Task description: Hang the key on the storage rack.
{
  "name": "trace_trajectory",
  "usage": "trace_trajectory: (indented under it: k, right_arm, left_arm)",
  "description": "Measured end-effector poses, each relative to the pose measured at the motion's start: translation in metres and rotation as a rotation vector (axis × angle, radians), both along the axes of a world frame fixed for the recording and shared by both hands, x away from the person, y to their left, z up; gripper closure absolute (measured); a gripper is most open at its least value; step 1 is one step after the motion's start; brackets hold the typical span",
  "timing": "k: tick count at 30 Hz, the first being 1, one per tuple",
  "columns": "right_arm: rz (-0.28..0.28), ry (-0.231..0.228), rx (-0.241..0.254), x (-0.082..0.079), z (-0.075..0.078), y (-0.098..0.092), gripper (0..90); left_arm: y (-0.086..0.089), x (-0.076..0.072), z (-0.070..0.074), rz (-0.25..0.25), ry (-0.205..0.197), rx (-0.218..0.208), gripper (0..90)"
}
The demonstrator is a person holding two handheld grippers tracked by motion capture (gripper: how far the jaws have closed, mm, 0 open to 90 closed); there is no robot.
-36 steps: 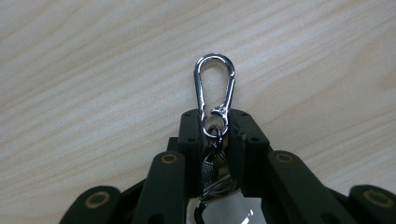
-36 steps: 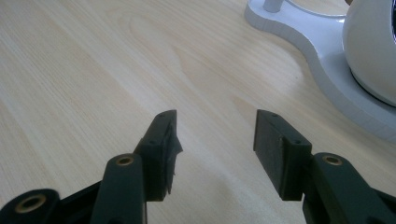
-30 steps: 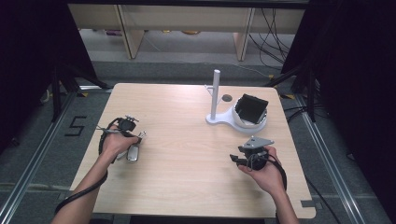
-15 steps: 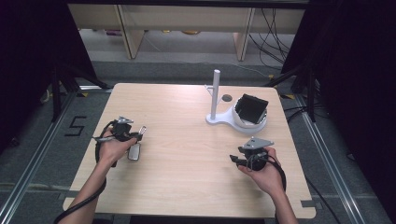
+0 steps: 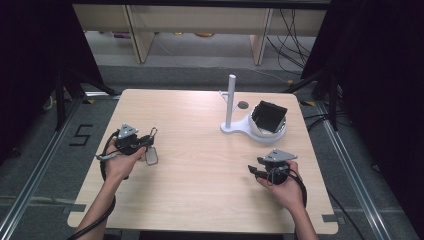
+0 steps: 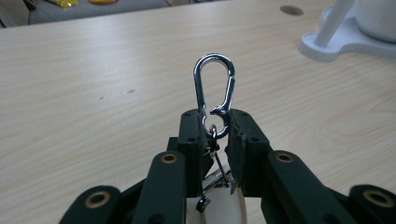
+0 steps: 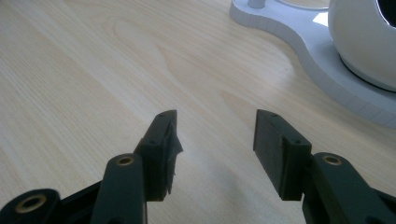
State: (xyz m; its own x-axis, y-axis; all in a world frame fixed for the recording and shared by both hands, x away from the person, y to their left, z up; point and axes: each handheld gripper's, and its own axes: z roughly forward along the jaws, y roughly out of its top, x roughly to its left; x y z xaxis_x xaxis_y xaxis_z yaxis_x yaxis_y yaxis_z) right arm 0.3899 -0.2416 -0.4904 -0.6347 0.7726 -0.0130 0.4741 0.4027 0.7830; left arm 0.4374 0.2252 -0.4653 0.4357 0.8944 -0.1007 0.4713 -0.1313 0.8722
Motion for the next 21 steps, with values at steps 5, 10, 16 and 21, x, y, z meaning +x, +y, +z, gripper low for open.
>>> trace_trajectory:
  k: [5, 10, 16, 21]
  right_arm:
    - [-0.010, -0.012, 0.016, -0.001, -0.003, -0.004, 50.5]
    - [-0.024, -0.019, 0.029, -0.004, -0.004, -0.007, 50.4]
    - [-0.030, -0.045, 0.025, -0.003, -0.004, -0.009, 50.1]
    - [-0.036, -0.032, 0.040, -0.004, -0.005, -0.007, 50.1]
  left_arm:
    - [-0.005, -0.003, 0.004, -0.008, -0.060, -0.033, 75.4]
    - [-0.012, -0.003, 0.008, -0.011, -0.114, -0.069, 75.4]
    - [-0.018, -0.004, 0.017, -0.021, -0.170, -0.097, 75.4]
    - [-0.023, -0.004, 0.025, -0.032, -0.205, -0.121, 75.4]
